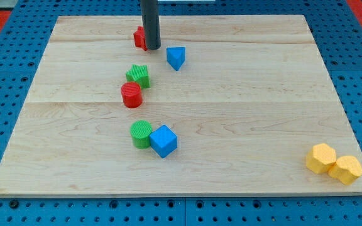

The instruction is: Move the red star to the top center

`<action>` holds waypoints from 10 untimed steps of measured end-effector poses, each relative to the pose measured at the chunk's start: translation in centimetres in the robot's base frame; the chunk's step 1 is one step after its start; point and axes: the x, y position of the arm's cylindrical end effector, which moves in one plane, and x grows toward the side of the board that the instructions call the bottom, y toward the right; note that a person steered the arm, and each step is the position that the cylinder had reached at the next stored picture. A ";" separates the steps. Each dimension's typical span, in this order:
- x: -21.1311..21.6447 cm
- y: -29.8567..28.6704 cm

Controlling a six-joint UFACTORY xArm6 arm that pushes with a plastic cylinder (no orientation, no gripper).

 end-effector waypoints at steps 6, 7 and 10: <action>-2.8 -1.1; -3.6 0.7; -5.3 10.3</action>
